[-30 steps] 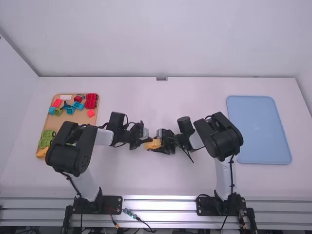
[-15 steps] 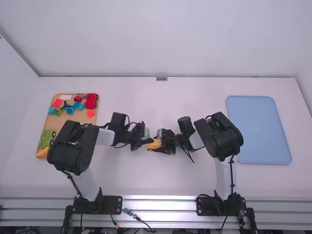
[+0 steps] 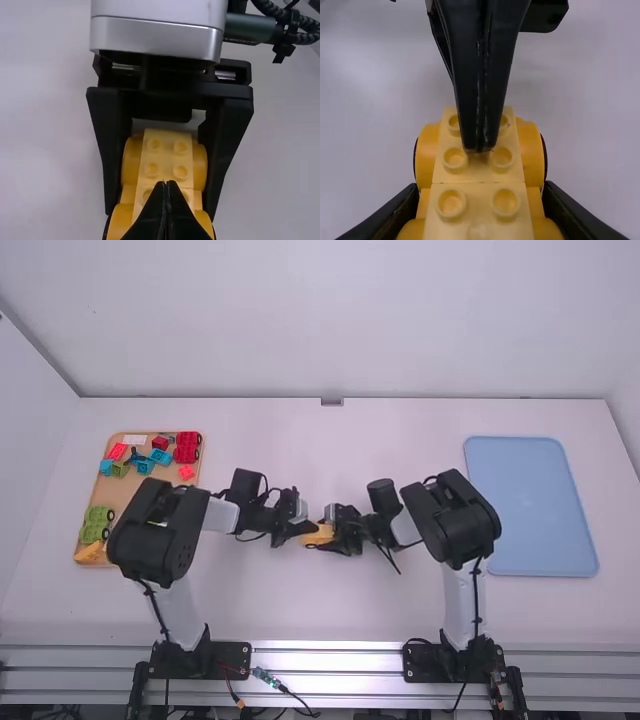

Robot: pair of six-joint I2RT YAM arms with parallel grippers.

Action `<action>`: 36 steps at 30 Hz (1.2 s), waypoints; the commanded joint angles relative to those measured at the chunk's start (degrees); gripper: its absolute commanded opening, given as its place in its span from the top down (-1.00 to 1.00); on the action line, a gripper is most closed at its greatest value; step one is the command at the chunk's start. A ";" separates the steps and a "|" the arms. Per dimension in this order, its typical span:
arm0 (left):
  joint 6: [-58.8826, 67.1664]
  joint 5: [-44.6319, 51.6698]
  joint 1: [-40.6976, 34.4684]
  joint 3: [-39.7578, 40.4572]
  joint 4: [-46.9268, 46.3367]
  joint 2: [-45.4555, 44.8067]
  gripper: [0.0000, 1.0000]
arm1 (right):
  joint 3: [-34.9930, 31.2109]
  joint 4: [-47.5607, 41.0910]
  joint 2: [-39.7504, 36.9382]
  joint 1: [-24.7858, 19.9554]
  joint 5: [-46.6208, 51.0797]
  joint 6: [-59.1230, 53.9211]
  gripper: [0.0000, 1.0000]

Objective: Assemble lego blocks to make yellow taxi

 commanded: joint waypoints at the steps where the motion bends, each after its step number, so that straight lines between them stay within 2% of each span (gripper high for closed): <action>1: -3.51 -16.68 -1.05 -3.30 -1.29 6.06 0.96 | -0.28 -0.39 1.23 0.11 0.22 2.47 0.95; 5: -4.41 -15.67 -0.96 -3.21 0.11 5.97 0.96 | -0.28 -0.44 1.23 0.11 0.24 2.45 0.95; 8: -4.08 -11.21 -0.42 -2.16 -0.59 3.96 0.97 | -0.28 -0.44 1.23 0.11 0.24 2.45 0.95; 12: -4.17 0.17 1.86 0.76 -4.22 -4.91 0.97 | -0.28 -0.63 1.23 0.11 0.31 2.47 0.95; 15: -7.27 3.96 3.26 2.56 -4.85 -10.24 0.96 | -0.28 -0.66 1.23 0.24 0.28 2.47 0.95; 19: -14.68 2.78 5.42 4.31 -5.42 -17.19 0.91 | -0.28 -0.85 1.23 0.17 0.26 2.49 0.95; 20: -15.82 -0.20 5.86 4.98 -6.95 -19.25 0.85 | -0.28 -1.03 1.23 0.17 0.31 2.45 0.93; 21: -16.49 -2.80 6.08 5.29 -8.26 -20.39 0.54 | -0.28 -1.05 1.23 0.15 0.70 2.54 0.93; 22: -16.54 -3.61 6.12 5.35 -8.76 -20.69 0.48 | -0.28 -1.05 1.23 0.15 0.81 2.80 0.93; 23: -16.43 -5.25 6.12 5.49 -9.83 -21.28 0.15 | -0.28 -1.03 1.23 0.13 1.33 3.28 0.91; 24: -16.47 -9.49 6.01 5.73 -12.65 -22.64 -0.56 | -0.28 -1.05 1.23 -0.15 3.17 4.94 0.86; 25: -16.45 -10.84 5.99 5.75 -13.81 -23.01 -0.65 | -0.28 -1.05 1.23 -0.22 3.69 5.46 0.85; 26: -16.45 -12.59 6.08 5.75 -15.25 -23.71 -0.96 | -0.31 -1.05 1.23 -0.22 4.46 5.95 0.85; 31: -16.45 -13.90 6.03 5.73 -16.41 -24.50 -0.98 | -0.31 -1.11 1.20 -0.22 4.59 5.90 0.78; 36: -16.45 -13.81 6.21 5.75 -16.41 -24.65 -0.99 | -0.28 -3.61 0.79 -0.20 5.57 5.42 0.33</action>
